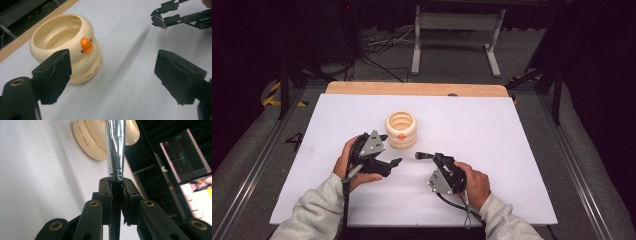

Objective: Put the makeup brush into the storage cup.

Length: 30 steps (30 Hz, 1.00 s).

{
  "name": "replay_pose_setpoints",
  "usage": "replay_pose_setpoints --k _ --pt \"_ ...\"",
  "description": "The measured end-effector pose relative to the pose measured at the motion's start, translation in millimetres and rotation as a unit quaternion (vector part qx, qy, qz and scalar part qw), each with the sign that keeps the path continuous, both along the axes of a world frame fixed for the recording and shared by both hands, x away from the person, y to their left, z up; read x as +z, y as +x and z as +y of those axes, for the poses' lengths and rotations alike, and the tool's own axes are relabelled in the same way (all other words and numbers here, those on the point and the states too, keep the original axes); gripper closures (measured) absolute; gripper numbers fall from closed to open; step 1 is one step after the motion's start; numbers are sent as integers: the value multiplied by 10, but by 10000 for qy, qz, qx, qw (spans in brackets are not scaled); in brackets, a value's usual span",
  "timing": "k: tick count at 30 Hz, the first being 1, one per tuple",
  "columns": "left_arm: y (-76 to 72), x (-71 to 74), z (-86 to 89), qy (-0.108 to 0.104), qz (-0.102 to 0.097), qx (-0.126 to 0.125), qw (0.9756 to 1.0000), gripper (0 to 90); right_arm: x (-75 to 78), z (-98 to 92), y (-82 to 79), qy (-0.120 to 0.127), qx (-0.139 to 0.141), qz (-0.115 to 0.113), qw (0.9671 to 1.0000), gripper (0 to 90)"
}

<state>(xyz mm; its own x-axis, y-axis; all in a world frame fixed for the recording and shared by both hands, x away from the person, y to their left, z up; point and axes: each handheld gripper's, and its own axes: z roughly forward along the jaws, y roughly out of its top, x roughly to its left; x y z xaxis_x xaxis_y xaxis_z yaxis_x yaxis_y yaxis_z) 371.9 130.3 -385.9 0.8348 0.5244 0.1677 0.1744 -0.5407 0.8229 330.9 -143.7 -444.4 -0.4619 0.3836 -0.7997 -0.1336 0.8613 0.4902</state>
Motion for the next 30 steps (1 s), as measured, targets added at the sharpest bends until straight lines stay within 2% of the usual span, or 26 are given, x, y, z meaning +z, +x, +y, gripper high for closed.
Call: replay_pose_setpoints --k 2,3,5,6,9,10,11,13,14,17,18,19,21,23,25,29,30 --pt "-37 -30 61 -59 -109 49 9999 94 44 -58 27 373 -24 146 9992 800" --pt "-53 -48 95 -103 -86 11 9999 85 68 -91 45 572 -19 262 9980 800" --pt "-102 -98 169 -121 -196 48 9997 69 109 -159 78 935 -36 470 9945 800" --pt "-118 -120 195 -145 -188 63 9997 61 127 -192 94 1113 -41 580 9921 801" --pt "-181 -190 284 -177 -274 117 9994 33 161 -261 131 1477 -1 831 9855 800" --pt "-181 -190 284 -177 -274 117 9994 39 161 -261 131 1477 -1 831 9855 800" --pt "-205 -219 325 -195 -310 148 9992 39 172 -281 143 1583 22 902 9833 800" --pt "-243 -265 407 -335 -347 199 9986 36 199 -325 167 1864 41 1048 9769 800" --pt "-264 -292 457 -413 -333 262 9982 37 209 -339 175 1942 49 1093 9748 800" --pt "-300 -360 580 -567 -309 368 9972 37 245 -397 213 2314 85 1274 9645 800" --pt "-313 -386 627 -633 -319 431 9966 37 250 -407 219 2382 83 1310 9623 800" --pt "-328 -409 666 -733 -340 471 9956 38 258 -424 230 2489 105 1354 9590 800" --pt "-353 -447 733 -888 -342 541 9940 39 268 -443 242 2623 142 1419 9544 800" --pt "-378 -495 808 -1024 -384 680 9917 40 281 -462 259 2776 185 1512 9486 800" --pt "-389 -525 879 -1252 -325 779 9885 41 297 -481 277 2921 211 1570 9432 800" --pt "-430 -521 981 -1409 -413 906 9850 45 323 -514 318 3208 263 1708 9313 800" --pt "-430 -521 981 -1409 -413 906 9850 49 323 -514 318 3208 263 1708 9313 800"
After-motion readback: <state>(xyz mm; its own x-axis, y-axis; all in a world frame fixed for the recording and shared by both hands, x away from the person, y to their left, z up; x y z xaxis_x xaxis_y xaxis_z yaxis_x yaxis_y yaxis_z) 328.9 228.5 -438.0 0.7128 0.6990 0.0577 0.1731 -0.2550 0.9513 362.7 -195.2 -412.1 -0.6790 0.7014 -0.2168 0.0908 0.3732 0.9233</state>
